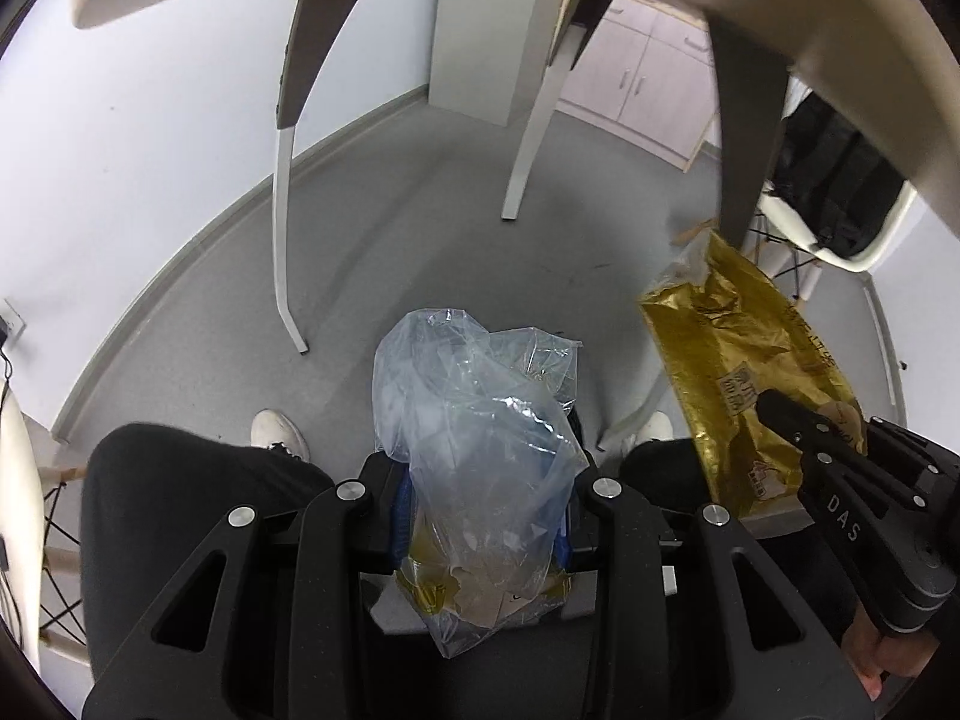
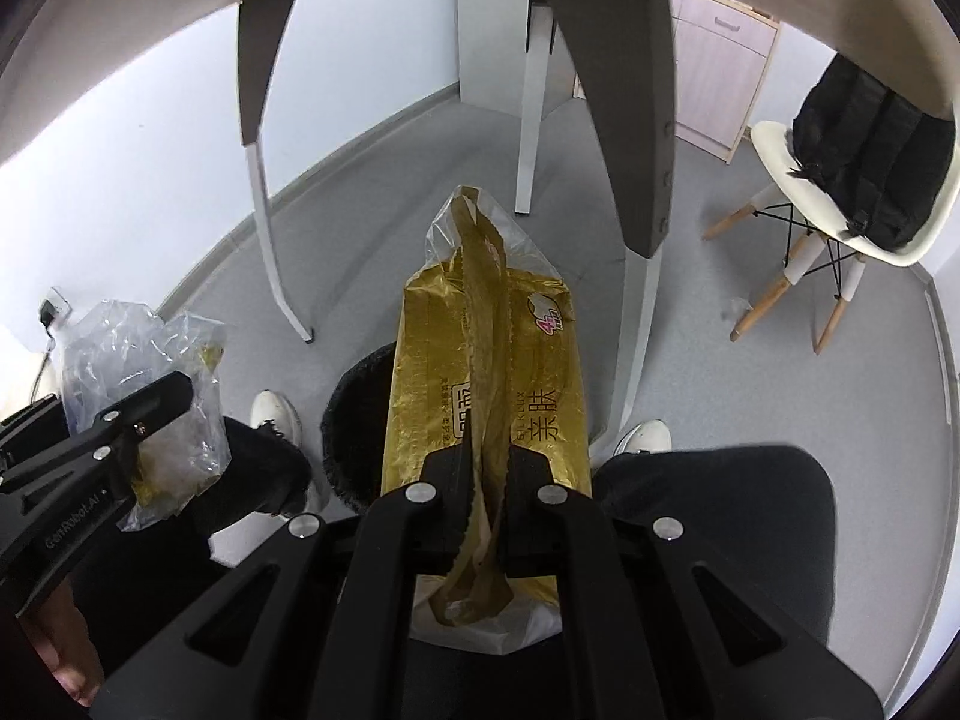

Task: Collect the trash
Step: 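Open the right tool to drop the gold foil bag into the bin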

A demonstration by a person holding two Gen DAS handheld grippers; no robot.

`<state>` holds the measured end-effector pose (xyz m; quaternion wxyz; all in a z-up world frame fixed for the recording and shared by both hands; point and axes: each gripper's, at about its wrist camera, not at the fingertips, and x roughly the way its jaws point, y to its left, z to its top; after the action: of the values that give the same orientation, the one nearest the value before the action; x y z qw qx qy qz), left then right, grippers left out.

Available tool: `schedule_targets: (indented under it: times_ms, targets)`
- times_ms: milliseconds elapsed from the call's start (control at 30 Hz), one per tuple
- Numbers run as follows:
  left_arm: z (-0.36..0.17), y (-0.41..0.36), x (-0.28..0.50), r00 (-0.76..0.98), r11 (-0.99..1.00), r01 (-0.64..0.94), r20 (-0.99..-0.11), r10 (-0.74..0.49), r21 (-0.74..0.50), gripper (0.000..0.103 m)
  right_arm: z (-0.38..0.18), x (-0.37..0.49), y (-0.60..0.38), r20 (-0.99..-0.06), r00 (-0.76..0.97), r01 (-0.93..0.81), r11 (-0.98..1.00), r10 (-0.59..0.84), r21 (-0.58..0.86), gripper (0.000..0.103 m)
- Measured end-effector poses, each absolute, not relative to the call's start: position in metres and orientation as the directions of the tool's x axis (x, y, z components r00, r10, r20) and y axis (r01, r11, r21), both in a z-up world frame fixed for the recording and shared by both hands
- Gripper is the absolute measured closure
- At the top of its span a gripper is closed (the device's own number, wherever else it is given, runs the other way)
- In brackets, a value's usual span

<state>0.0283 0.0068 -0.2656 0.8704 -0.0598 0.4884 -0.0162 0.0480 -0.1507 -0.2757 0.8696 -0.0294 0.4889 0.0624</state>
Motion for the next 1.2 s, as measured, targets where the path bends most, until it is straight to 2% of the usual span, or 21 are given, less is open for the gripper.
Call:
schedule_targets:
  times_ms: [533,1033,1200]
  targets:
    - [-0.328,0.035,0.098,0.474,0.989,-0.082,-0.878,-0.070,-0.123,0.070,-0.362,0.132,-0.125,-0.914,0.389,-0.142,0.988,0.113,0.062,0.100]
    - [-0.360,0.051,0.113,0.435,0.992,-0.099,-0.900,-0.023,-0.073,0.069,-0.401,0.162,-0.073,-0.942,0.324,-0.201,0.979,0.090,0.025,0.099]
    - [-0.363,0.062,0.111,0.425,0.990,-0.117,-0.905,-0.019,-0.076,0.069,-0.406,0.166,-0.071,-0.947,0.311,-0.199,0.980,0.078,0.015,0.094]
